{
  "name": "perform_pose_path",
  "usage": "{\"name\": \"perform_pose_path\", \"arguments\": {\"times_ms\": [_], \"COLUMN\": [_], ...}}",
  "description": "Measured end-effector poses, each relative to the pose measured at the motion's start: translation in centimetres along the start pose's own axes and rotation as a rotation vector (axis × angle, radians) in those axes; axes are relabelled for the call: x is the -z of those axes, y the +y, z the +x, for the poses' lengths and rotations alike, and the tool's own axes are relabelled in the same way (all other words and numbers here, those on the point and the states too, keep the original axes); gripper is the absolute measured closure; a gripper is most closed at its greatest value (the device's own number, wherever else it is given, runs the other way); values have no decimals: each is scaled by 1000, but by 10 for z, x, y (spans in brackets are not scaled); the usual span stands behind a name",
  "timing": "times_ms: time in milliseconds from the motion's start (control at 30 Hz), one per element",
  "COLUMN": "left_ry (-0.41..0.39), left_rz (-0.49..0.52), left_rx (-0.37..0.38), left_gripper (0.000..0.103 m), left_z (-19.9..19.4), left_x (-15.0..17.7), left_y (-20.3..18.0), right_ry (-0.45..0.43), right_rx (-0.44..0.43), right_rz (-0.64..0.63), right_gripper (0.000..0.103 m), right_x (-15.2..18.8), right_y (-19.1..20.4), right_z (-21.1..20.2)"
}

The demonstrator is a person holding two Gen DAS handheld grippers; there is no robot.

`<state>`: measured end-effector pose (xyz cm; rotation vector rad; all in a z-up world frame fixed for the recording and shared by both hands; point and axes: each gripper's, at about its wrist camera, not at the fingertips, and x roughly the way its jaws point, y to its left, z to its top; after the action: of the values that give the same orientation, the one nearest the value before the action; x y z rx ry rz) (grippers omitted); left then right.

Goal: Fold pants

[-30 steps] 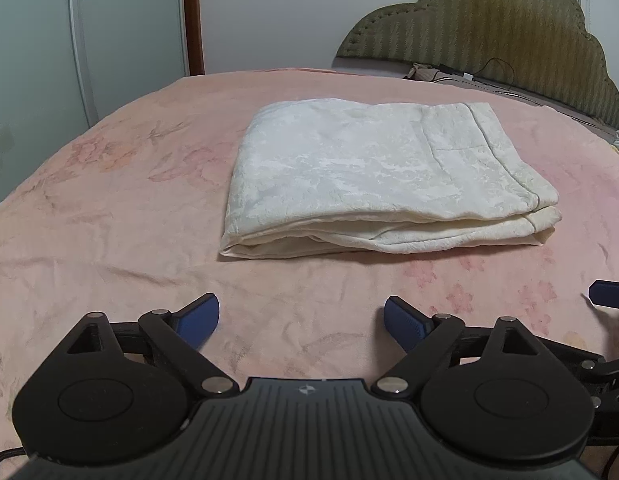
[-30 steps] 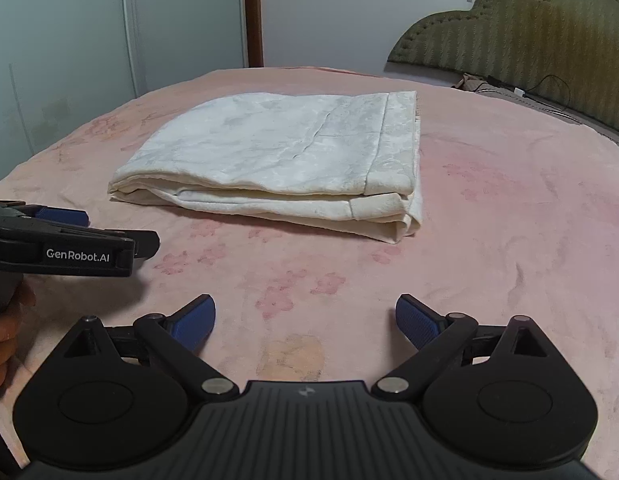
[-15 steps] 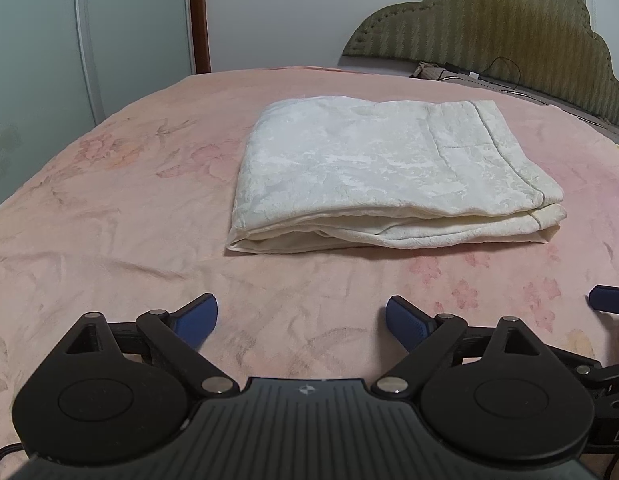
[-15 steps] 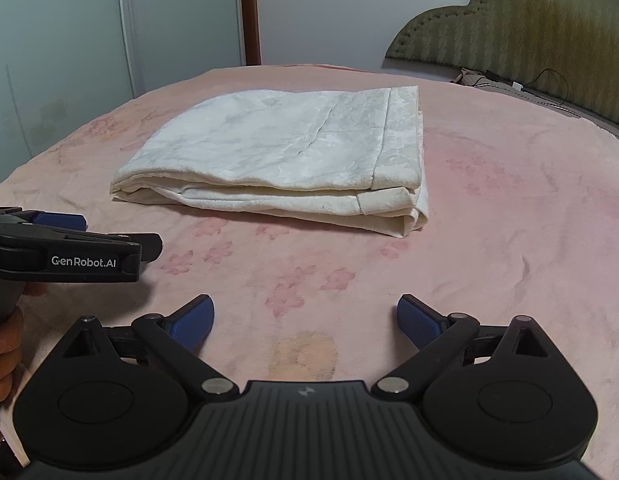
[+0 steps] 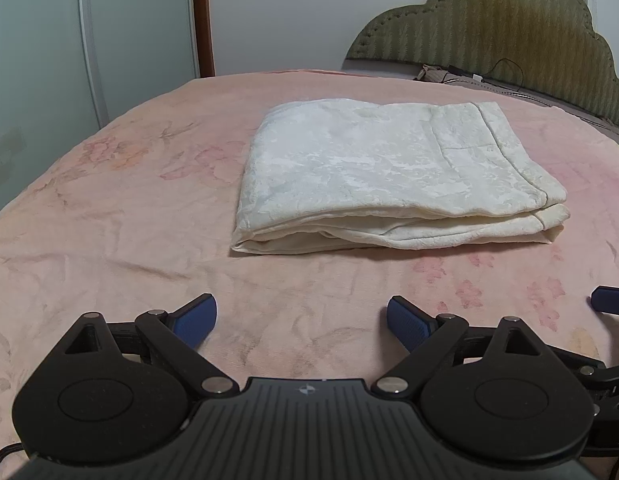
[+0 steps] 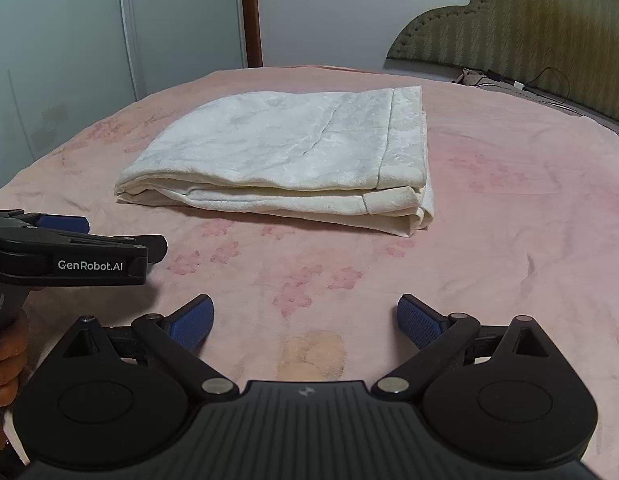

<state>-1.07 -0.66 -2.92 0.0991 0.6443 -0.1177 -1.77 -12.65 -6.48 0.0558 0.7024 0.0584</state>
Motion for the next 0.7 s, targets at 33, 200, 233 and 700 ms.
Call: {"name": "perform_pose_path", "arguments": {"times_ms": [33,200,233,700], "left_ry": [-2,-9,-9,-16], "left_rz": [-2,-1,2,3], "left_rx": [-2,-18,-21,-38], "left_gripper": [9,8,7,0], "left_z": [0,1,1,8], "left_x": [0,0,1,5], "left_y": [1,2,1,0], "right_ry": [-1,-4,-7,-34], "right_rx": [-3,-18,-21,15], "right_rz": [4,22,20,-7], "right_gripper": [4,2,1,0], "right_x": [0,-2,-3,4], "right_y": [0,-1,-1,4], "right_z": [0,3,3,13]}}
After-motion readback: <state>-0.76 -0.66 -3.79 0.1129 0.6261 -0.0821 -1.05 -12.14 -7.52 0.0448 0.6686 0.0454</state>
